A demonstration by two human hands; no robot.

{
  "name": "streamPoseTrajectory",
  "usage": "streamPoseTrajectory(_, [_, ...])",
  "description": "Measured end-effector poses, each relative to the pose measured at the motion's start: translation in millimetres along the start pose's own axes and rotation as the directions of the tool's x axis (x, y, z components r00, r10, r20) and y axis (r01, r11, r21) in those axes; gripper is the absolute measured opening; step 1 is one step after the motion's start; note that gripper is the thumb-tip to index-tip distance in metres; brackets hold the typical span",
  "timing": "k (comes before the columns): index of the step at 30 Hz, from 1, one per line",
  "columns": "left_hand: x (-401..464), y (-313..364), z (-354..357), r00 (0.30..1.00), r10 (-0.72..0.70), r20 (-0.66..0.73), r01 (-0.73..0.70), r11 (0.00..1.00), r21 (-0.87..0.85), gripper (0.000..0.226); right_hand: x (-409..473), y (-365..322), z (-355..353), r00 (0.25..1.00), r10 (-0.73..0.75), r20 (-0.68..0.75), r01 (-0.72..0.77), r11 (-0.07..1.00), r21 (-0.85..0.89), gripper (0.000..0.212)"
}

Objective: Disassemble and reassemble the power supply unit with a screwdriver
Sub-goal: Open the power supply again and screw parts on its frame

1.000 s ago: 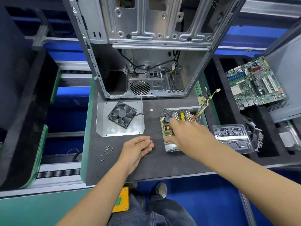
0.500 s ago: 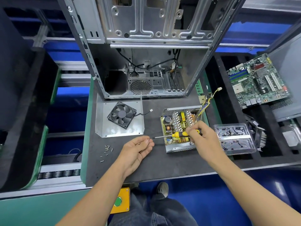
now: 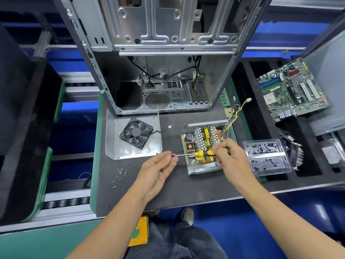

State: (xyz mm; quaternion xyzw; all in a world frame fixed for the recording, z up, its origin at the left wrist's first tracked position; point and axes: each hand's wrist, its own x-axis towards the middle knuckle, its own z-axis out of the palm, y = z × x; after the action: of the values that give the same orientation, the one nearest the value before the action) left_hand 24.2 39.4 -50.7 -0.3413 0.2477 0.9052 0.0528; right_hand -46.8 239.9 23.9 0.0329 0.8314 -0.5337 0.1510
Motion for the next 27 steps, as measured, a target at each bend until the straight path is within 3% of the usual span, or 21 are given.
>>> streamPoseTrajectory(10, [-0.1,-1.1,-1.7,1.000,-0.011,-0.017,0.011,1.000,-0.009,0.015,1.5,0.6,1.7,1.000,0.002,0.008,-0.003,1.000,0.009,0.032])
streamPoseTrajectory(16, [1.1,-1.6,-3.4,0.999,-0.009,-0.036,0.009,1.000,0.016,0.014,0.3,0.9,1.9,1.000,-0.014,0.019,0.015,0.999,-0.034,0.024])
streamPoseTrajectory(22, [3.8,-2.1,-11.9,0.998,0.040,-0.045,-0.031,0.985,0.169,0.011,-5.2,-2.5,4.1,0.995,-0.097,0.038,0.102,0.977,-0.188,0.023])
streamPoseTrajectory(25, [6.7,-0.9,-14.4,0.998,0.054,-0.040,-0.044,0.976,0.215,0.013,-2.8,-8.8,5.7,0.999,-0.020,0.050,0.029,0.981,-0.191,0.030])
streamPoseTrajectory(27, [7.9,-1.6,-13.3,0.999,0.048,-0.019,-0.042,0.970,0.238,0.013,1.1,-12.1,3.7,0.996,0.062,0.064,-0.055,0.993,-0.102,0.035])
